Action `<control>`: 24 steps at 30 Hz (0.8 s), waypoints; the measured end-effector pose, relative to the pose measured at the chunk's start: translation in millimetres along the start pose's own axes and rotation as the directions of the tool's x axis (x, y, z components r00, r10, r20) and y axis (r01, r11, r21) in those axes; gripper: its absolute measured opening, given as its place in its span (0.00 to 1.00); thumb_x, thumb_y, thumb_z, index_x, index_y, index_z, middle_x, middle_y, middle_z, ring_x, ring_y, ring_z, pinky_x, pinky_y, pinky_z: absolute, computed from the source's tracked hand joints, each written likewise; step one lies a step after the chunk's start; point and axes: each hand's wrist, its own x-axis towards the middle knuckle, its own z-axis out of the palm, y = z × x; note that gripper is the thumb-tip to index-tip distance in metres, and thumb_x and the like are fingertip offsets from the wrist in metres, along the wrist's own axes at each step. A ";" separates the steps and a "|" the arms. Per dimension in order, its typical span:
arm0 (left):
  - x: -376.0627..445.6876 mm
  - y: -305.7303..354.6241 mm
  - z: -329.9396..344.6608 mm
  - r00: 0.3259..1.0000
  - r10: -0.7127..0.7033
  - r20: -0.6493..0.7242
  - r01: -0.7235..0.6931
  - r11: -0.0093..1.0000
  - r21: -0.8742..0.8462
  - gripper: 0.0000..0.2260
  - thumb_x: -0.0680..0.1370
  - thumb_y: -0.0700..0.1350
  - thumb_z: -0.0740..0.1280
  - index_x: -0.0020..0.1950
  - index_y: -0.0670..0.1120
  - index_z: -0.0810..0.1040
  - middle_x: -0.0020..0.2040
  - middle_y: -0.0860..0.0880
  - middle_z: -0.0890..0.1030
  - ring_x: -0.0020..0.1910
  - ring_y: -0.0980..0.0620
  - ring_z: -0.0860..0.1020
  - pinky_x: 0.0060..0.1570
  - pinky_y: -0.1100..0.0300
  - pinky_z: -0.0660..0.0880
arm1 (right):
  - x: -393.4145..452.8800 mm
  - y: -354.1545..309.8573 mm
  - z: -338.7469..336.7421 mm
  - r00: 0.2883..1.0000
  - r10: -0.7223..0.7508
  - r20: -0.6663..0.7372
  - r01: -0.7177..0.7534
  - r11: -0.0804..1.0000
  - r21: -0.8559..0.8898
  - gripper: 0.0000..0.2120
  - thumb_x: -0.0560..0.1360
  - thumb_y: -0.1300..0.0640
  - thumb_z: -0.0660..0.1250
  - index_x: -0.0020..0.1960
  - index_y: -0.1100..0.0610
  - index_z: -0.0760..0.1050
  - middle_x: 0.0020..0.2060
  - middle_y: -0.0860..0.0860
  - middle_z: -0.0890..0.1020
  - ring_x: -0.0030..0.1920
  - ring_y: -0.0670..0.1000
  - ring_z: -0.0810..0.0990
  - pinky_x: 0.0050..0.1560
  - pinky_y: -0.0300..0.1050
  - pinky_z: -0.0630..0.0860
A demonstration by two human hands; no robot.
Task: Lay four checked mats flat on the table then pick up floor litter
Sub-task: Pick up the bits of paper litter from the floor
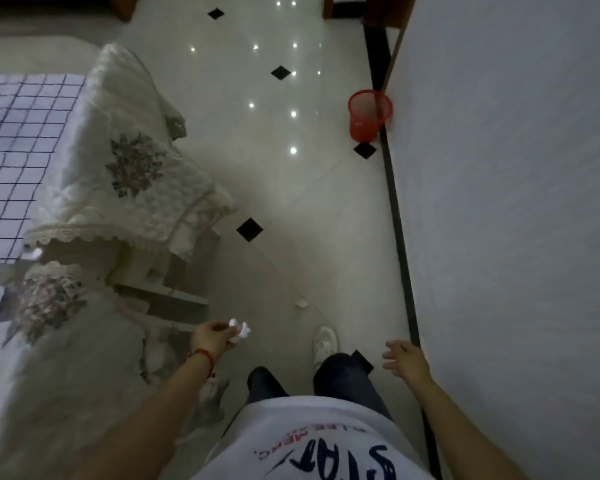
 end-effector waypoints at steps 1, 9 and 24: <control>7.6 7.6 1.8 1.000 -0.012 -0.009 0.012 1.000 -0.001 0.09 0.73 0.37 0.70 0.50 0.33 0.78 0.45 0.40 0.80 0.42 0.44 0.78 0.34 0.61 0.78 | 13.7 -21.2 -0.9 1.000 -0.014 0.021 0.014 1.000 -0.019 0.11 0.79 0.58 0.59 0.57 0.64 0.74 0.40 0.56 0.79 0.36 0.52 0.77 0.36 0.40 0.71; 49.1 16.1 26.1 0.989 -0.143 -0.035 0.144 0.989 0.016 0.08 0.72 0.39 0.71 0.32 0.45 0.81 0.26 0.55 0.83 0.37 0.51 0.79 0.28 0.72 0.75 | 95.5 -113.2 35.3 0.989 -0.016 0.145 0.045 0.978 -0.202 0.13 0.80 0.56 0.58 0.58 0.63 0.74 0.45 0.57 0.78 0.37 0.50 0.76 0.38 0.38 0.71; 282.6 -92.9 130.7 0.964 -0.264 -0.033 0.265 0.964 0.028 0.11 0.70 0.34 0.71 0.51 0.32 0.79 0.45 0.41 0.80 0.36 0.51 0.77 0.26 0.72 0.75 | 320.5 -4.0 178.5 0.959 0.162 0.231 -0.024 0.862 -0.506 0.15 0.78 0.54 0.61 0.61 0.60 0.74 0.57 0.61 0.80 0.55 0.61 0.79 0.59 0.52 0.75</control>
